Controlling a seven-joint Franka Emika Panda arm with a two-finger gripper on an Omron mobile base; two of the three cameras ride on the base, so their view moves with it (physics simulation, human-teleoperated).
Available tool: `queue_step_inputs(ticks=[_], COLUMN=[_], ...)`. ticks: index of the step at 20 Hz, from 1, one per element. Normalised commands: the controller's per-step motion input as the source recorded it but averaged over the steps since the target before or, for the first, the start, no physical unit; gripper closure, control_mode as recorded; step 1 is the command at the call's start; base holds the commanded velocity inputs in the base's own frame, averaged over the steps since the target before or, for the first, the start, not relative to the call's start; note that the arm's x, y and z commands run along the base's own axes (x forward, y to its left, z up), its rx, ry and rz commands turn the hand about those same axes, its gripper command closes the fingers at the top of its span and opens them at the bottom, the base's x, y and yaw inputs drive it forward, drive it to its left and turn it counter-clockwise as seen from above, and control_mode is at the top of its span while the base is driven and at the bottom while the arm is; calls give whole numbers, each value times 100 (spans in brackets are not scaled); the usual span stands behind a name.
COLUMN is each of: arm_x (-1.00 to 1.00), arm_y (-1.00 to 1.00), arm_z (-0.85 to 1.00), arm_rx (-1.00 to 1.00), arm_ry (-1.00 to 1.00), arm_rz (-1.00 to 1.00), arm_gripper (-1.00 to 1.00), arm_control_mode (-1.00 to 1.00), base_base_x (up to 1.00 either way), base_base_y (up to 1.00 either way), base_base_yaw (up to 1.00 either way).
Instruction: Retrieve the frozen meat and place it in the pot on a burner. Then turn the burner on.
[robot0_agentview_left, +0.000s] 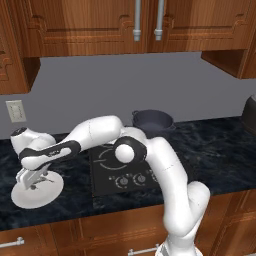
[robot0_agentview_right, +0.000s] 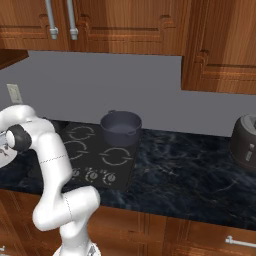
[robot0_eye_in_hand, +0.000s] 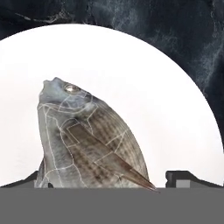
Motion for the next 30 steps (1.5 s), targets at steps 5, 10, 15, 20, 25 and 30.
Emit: queue_step_inputs(ticks=[5, 10, 15, 20, 25, 30], arm_x=[0, -2, -13, -20, -13, -6], arm_y=[0, 0, -14, -23, -57, -81], arm_z=[-13, -6, 8, 15, 18, 39], arm_rx=[0, 0, 8, 15, 20, 19], arm_ry=[0, -3, -11, -10, -3, 3], arm_rz=[0, 0, 0, -1, -9, -23], arm_gripper=[100, 100, 100, 100, 100, 100], arm_control_mode=[-100, -100, -100, -100, -100, -100], base_base_x=[0, 0, 0, 0, 0, 0], base_base_y=[0, 0, 0, 0, 0, 0], base_base_yaw=[0, 0, 0, 0, 0, 0])
